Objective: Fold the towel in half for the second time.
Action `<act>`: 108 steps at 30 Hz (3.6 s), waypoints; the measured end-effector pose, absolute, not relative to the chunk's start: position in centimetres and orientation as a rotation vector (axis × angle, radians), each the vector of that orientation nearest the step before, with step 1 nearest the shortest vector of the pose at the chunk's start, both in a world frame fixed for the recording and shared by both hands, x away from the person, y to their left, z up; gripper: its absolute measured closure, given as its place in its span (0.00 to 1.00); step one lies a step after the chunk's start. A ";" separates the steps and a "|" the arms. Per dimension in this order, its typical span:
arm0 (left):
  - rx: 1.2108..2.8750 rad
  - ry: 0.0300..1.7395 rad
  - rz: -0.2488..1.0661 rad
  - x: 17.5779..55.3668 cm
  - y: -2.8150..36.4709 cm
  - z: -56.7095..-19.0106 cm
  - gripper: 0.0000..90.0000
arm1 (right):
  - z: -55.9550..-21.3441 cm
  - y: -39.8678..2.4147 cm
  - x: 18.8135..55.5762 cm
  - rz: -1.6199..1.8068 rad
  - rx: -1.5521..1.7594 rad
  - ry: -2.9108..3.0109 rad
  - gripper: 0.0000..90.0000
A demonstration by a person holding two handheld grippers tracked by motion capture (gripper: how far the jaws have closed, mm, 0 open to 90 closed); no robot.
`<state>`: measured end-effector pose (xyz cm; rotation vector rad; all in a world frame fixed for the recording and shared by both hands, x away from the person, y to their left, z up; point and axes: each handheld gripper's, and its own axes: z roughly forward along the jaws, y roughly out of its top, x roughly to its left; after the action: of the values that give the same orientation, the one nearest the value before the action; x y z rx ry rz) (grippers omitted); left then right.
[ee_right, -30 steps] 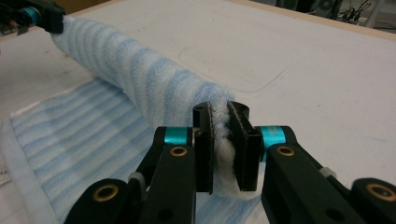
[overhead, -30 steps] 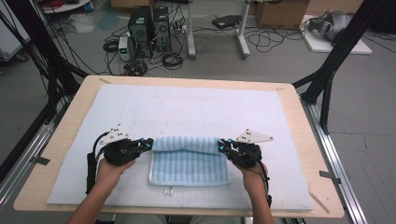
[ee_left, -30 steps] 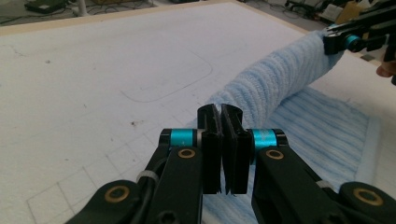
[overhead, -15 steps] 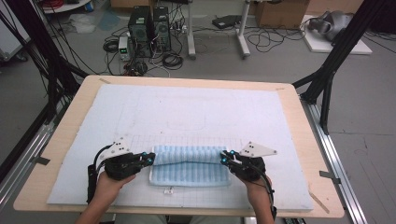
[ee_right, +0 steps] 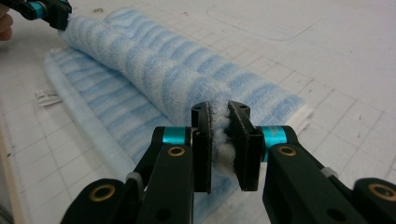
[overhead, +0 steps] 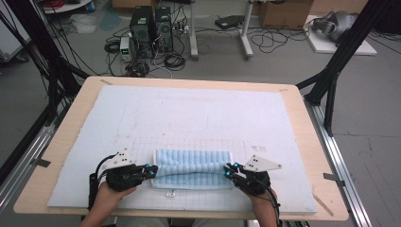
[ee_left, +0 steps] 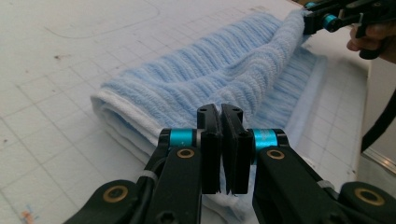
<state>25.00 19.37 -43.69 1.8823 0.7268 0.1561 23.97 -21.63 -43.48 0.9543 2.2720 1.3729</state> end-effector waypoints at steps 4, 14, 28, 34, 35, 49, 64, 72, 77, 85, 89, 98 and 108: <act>1.886 0.730 0.146 24.7 19.7 -43.9 0.95 | -43.6 -21.6 23.3 1.366 0.932 2.292 0.87; 1.730 0.810 0.190 25.4 20.9 -42.6 0.62 | -41.5 -22.3 23.4 1.449 0.990 2.169 0.69; 1.972 0.857 0.154 26.1 17.7 -44.3 0.78 | -43.8 -18.5 24.9 1.171 0.943 2.360 0.66; 2.005 0.873 0.131 25.3 17.7 -44.5 0.81 | -44.5 -18.7 24.6 1.151 0.901 2.404 0.60; 2.005 0.873 0.129 25.2 17.7 -44.6 0.81 | -44.5 -18.8 24.5 1.155 0.903 2.411 0.59; 1.809 0.911 0.262 28.5 18.3 -43.2 0.78 | -42.5 -19.0 28.0 1.215 1.076 2.294 0.69; 1.937 1.003 0.312 30.2 17.1 -44.9 0.89 | -44.7 -19.4 29.1 1.129 1.144 2.285 0.70; 1.854 0.895 0.334 29.8 18.1 -44.1 0.72 | -43.8 -21.0 27.4 1.218 1.118 2.202 0.41; 1.752 0.854 0.376 29.5 19.0 -43.3 0.48 | -43.5 -22.8 26.8 1.221 1.160 2.151 0.22; 1.639 0.890 0.450 29.0 20.4 -42.6 0.17 | -43.0 -25.4 25.5 1.218 1.156 2.056 0.13; 1.641 0.872 0.462 28.8 20.8 -42.5 0.18 | -42.8 -26.6 25.2 1.228 1.158 2.039 0.13; 1.622 0.866 0.469 28.1 22.1 -42.7 0.19 | -42.4 -27.9 24.7 1.204 1.165 2.005 0.13; 1.571 0.881 0.477 26.5 24.9 -43.1 0.19 | -42.4 -28.7 23.3 1.192 1.155 1.976 0.13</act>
<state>26.54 24.92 -43.08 1.5707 0.8815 0.4769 23.29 -28.70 -42.38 1.1554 1.9763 1.1925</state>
